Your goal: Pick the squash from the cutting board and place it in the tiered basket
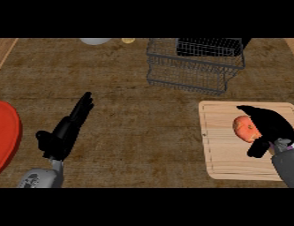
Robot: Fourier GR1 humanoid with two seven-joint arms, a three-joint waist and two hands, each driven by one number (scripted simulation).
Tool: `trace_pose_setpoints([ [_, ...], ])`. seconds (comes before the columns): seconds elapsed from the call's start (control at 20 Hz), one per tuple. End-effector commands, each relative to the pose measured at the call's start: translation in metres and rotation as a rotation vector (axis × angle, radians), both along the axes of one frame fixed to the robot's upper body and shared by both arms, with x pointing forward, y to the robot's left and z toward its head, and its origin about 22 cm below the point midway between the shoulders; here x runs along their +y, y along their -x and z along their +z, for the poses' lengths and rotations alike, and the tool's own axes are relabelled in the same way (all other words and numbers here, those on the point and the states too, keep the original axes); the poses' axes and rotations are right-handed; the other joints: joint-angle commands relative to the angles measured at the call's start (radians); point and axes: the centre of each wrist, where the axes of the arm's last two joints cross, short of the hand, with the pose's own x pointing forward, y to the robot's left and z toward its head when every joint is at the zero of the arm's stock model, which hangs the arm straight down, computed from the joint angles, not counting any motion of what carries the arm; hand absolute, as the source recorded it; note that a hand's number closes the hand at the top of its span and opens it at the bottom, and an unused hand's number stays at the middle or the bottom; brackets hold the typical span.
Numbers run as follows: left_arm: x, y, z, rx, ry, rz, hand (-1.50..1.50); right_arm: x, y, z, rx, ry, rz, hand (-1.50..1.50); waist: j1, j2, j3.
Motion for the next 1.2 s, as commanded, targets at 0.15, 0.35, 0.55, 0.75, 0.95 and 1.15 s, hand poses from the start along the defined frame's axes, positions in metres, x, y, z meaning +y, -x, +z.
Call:
trace_pose_setpoints([
  [0.15,0.0,0.0,-0.004,-0.008,-0.007,0.013,0.0,0.003,0.005,-0.023,-0.137,-0.129,0.078,1.5,0.0,0.0,0.0],
  [0.35,0.003,-0.014,-0.005,-0.002,0.012,0.013,0.0,0.002,-0.007,-0.015,-0.153,-0.113,0.118,1.5,-0.002,0.0,0.0],
  [0.55,-0.009,-0.017,0.009,-0.002,0.004,-0.003,0.0,0.005,-0.013,-0.026,-0.166,-0.122,0.128,1.5,0.0,0.001,0.0],
  [0.75,0.009,-0.002,0.0,0.0,-0.003,-0.004,0.0,0.027,-0.021,-0.006,-0.232,-0.122,0.111,1.5,0.002,0.0,0.0],
  [0.95,0.011,-0.004,-0.002,-0.007,0.003,0.012,0.0,-0.093,-0.002,0.021,-0.278,-0.028,-0.089,1.5,-0.002,0.003,0.0],
  [1.15,0.0,-0.005,0.013,-0.006,-0.005,0.002,0.0,-0.157,0.01,0.039,-0.366,-0.014,-0.197,1.5,0.007,0.002,0.002],
])
